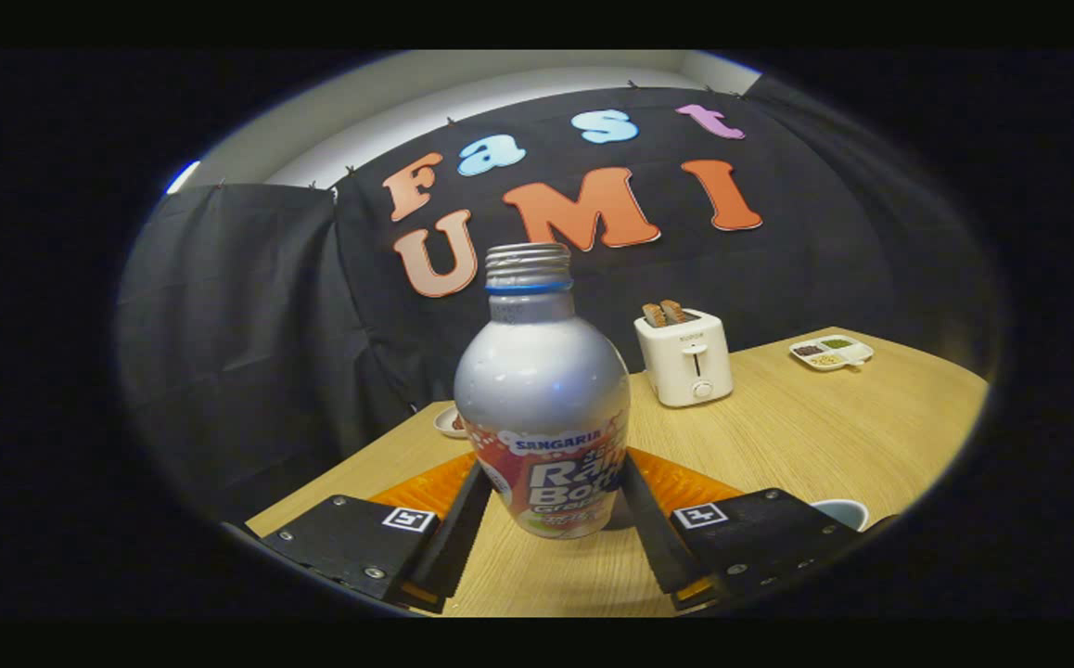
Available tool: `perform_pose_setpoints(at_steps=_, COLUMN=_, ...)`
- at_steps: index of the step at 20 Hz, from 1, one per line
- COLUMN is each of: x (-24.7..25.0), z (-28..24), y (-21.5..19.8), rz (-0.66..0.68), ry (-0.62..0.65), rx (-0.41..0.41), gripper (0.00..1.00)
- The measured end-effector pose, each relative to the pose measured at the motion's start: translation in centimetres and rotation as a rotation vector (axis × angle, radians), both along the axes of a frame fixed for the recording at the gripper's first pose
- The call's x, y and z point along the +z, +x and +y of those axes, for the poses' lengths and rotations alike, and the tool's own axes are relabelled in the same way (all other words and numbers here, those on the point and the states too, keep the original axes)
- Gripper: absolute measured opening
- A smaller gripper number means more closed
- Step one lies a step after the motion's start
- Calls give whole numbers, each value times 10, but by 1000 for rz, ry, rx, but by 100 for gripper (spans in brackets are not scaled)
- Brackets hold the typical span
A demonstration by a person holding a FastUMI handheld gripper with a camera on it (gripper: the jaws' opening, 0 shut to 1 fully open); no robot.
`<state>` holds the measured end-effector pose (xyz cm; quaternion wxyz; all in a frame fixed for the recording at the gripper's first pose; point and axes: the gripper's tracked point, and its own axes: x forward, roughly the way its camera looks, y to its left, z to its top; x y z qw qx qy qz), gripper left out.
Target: Take the bottle from table, then pour the juice into the cup, finally place the bottle on the coaster
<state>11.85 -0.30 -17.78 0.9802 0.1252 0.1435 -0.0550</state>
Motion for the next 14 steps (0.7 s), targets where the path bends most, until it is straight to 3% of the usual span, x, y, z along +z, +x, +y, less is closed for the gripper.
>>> perform_pose_setpoints(at_steps=5, x=-43, z=-8, y=25, rz=78, ry=-92, rx=-20, gripper=78)
perform_pose_setpoints(at_steps=14, x=-80, z=-24, y=52, rz=140, ry=-128, rx=-57, gripper=79)
